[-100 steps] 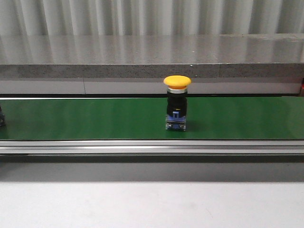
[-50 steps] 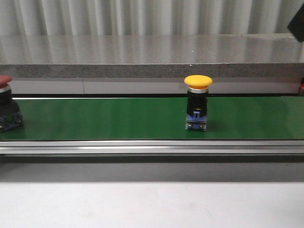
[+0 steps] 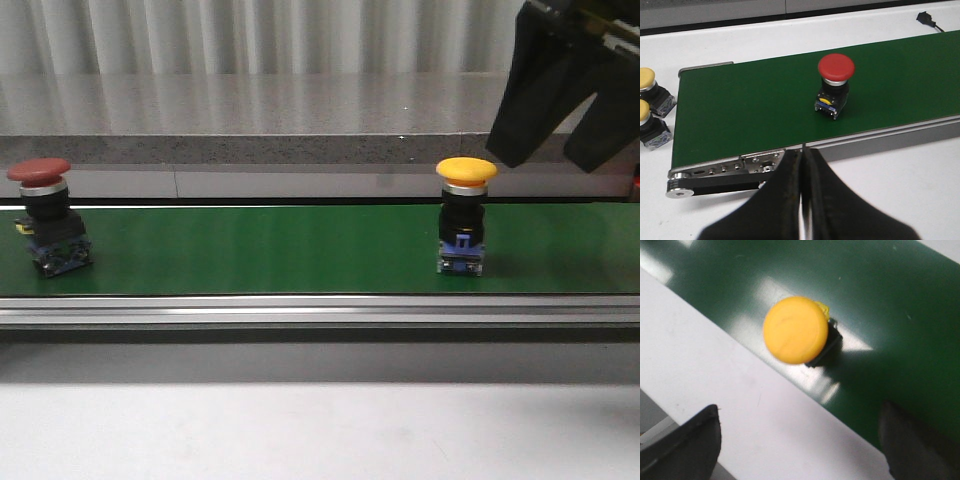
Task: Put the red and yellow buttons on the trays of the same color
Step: 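Lower the right gripper onto the yellow button at the belt's end, grasp, then carry the yellow button with the right gripper into the yellow tray, release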
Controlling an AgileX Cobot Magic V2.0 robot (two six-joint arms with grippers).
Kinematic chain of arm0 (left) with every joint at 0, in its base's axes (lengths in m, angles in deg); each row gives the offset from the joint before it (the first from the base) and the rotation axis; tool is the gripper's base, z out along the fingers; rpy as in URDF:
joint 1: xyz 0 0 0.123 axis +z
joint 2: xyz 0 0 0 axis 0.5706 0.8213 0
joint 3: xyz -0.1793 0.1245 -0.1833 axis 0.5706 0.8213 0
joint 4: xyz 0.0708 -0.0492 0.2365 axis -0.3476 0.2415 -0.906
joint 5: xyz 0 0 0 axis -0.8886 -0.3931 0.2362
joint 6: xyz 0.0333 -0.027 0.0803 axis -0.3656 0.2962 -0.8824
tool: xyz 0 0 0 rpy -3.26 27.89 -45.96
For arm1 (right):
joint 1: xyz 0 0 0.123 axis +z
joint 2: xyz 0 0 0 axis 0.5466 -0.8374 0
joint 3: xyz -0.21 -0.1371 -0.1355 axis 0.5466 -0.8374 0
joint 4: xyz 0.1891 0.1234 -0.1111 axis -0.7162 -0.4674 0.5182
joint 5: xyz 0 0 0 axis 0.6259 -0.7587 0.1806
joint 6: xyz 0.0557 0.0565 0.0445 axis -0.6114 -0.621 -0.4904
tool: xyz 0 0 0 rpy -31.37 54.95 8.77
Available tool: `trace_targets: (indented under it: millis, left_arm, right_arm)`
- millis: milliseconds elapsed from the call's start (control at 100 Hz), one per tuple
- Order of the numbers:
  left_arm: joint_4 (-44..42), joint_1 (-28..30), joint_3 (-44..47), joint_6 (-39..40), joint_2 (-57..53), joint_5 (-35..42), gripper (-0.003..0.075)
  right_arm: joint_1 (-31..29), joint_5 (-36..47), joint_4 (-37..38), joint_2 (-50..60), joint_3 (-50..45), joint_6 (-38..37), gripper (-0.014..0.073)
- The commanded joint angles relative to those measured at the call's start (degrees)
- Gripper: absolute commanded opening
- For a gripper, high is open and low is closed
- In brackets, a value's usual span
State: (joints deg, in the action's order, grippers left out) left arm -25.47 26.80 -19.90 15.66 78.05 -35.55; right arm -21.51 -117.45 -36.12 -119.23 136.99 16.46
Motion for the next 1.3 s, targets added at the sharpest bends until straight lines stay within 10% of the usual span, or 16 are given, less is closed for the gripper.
trace_targets:
  millis: [0, 310, 550, 690, 1290]
  left_arm:
    - [1.03, -0.48, -1.52, -0.11, 0.08, 3.45, -0.002]
    - [1.03, -0.48, -1.52, -0.11, 0.08, 3.45, -0.002]
    - [1.03, -0.48, -1.52, -0.11, 0.08, 3.45, -0.002]
    - [1.03, -0.48, -1.52, -0.11, 0.08, 3.45, -0.002]
    - [1.03, -0.48, -1.52, -0.11, 0.08, 3.45, -0.002]
  right_arm:
    - [0.14, 2.18, -1.44, -1.17, 3.25, 0.21, 0.0634]
    - [0.14, 6.11, -1.31, -7.4, 5.3, 1.4, 0.0607]
    - [0.04, 6.1, -0.98, -7.35, 5.3, 1.74, 0.0119]
    - [-0.48, 6.37, -0.91, -6.32, 5.3, 0.61, -0.0013]
    - [-18.04, 9.33, 15.62, 8.32, -4.2, -21.28, -0.0035]
